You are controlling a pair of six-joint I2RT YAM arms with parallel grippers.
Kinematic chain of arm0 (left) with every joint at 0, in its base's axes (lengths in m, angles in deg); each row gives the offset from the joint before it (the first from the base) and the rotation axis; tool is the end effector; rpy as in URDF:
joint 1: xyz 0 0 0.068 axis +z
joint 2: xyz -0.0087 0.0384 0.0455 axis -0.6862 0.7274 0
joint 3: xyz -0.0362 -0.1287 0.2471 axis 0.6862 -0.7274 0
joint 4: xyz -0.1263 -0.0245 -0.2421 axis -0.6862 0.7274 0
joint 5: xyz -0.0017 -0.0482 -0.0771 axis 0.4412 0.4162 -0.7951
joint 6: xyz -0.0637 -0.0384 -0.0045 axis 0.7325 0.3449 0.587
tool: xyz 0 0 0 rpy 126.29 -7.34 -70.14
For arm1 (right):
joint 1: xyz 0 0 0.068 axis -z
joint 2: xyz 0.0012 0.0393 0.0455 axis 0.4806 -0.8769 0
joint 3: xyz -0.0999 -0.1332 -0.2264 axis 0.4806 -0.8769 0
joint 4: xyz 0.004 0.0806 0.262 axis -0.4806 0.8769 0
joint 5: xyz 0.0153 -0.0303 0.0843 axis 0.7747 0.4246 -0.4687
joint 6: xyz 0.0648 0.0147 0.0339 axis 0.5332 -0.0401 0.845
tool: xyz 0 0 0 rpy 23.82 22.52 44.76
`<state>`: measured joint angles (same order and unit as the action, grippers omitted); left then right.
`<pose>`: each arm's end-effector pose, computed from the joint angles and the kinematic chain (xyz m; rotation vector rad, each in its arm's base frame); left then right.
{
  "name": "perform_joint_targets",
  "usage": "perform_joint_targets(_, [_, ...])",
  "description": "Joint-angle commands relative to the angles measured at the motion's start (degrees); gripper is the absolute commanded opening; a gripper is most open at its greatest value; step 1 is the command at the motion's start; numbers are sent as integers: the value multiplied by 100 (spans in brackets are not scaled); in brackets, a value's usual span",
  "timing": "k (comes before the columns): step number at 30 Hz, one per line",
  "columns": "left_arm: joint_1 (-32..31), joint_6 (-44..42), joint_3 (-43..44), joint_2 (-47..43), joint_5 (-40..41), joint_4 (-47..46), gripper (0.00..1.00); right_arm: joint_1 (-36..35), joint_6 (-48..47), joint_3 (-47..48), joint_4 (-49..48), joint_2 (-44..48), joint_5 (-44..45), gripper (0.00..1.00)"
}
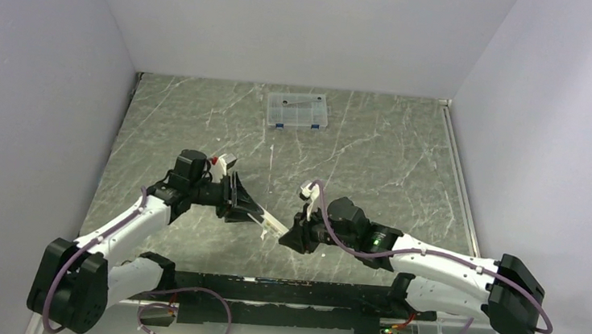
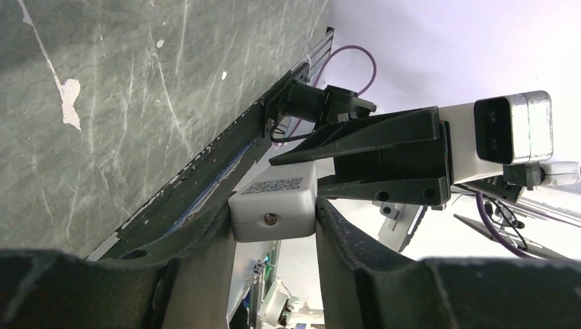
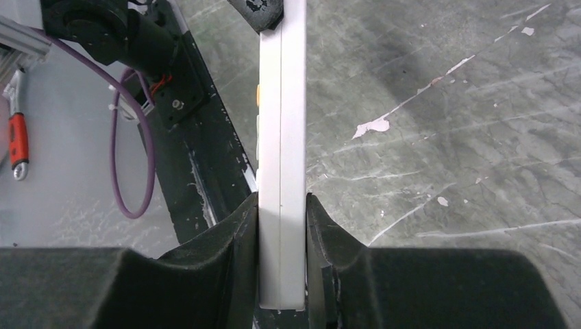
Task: Load the batteries into the remote control
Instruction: Turn over the remote control at the center of the board.
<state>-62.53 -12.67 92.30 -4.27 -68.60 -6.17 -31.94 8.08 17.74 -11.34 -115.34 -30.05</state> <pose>0.1961 -0.1218 0.2000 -0.2522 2.5283 -1.7045 0.1138 0.2313 0.2156 -0.8456 2.0108 1.1290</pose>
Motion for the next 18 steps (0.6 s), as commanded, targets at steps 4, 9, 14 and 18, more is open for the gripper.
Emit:
perform_joint_targets(4, [-13,284,-154,332,32,-379,0,4,-61,-29,-80,54,338,46])
perform_joint_targets(9, [-13,344,-273,684,138,-517,0,81,-9,-163,159,364,681,63])
perform_joint_targets(14, [-13,437,-415,1142,177,-875,0,189,108,-205,348,634,893,66])
perform_joint_targets(18, [-11,379,-408,1588,281,-954,0,218,181,-167,489,703,933,66])
